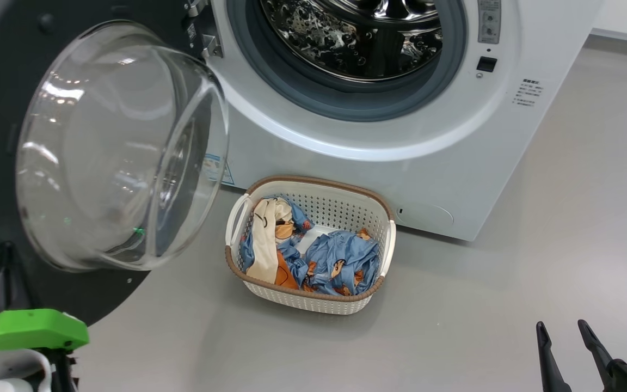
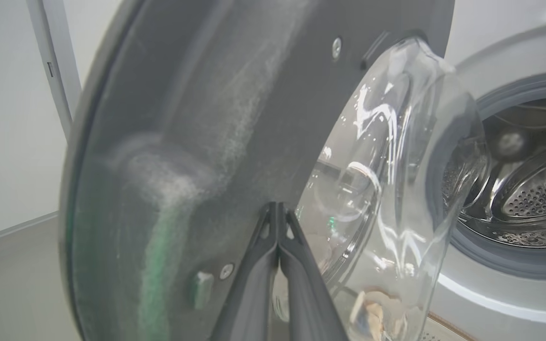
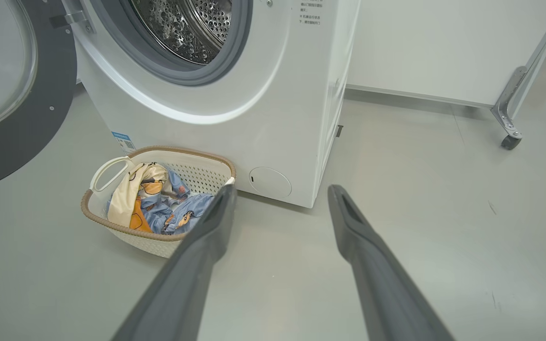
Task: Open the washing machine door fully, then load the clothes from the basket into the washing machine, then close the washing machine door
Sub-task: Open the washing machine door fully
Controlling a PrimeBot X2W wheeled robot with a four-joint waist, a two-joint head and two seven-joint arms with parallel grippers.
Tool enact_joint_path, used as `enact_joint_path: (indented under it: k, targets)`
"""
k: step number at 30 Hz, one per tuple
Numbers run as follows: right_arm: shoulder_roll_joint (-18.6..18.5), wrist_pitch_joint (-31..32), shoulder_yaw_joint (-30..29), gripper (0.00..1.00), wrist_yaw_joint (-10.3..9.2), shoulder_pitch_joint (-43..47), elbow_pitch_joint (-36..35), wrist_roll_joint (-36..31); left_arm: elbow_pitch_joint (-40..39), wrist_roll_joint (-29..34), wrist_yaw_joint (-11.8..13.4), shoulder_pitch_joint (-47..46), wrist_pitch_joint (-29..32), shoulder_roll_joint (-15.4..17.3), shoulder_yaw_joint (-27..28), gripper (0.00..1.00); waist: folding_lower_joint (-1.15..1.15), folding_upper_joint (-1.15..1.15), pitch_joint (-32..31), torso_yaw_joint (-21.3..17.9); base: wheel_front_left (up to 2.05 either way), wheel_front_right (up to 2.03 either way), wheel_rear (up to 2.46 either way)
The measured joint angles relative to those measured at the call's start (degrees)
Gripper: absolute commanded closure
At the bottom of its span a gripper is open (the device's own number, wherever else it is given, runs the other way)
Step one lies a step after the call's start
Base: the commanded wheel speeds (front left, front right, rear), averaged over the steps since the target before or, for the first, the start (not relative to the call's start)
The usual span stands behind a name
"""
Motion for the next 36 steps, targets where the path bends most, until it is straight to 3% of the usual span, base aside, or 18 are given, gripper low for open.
enact_joint_path:
  k: [9,22,30,34,36]
  targets:
    - [0.1,0.0,0.4,0.0,0.0,-0.4,0.8,0.0,7.4,0.7,0.0,-4.0,-1.4,0.3,5.9,1.0,0.0,0.0,-0.5,-2.7,0.0,0.0,0.0]
    - [0.3,0.0,0.1,0.0,0.0,-0.4,1.1,0.1,13.7,2.2,0.2,-8.3,-3.1,1.1,8.7,1.0,0.0,0.0,-1.2,-4.5,0.0,0.0,0.0]
    - [0.8,0.0,0.0,0.0,0.01,-0.4,1.8,0.4,12.2,1.6,0.2,-8.7,-5.2,0.9,8.2,1.0,0.0,0.0,-2.7,-4.7,0.0,0.0,0.0]
    - [1.0,0.0,0.0,0.0,0.01,-0.4,1.8,0.4,8.4,0.6,-0.4,-8.7,-5.6,0.7,6.6,0.72,0.0,0.0,-3.3,-4.7,0.0,0.0,0.0]
    - [1.1,0.0,0.0,0.0,0.01,-0.4,1.8,0.4,6.5,0.5,-0.9,-8.7,-5.6,0.6,5.5,0.64,0.0,0.0,-3.5,-4.7,0.0,0.0,0.0]
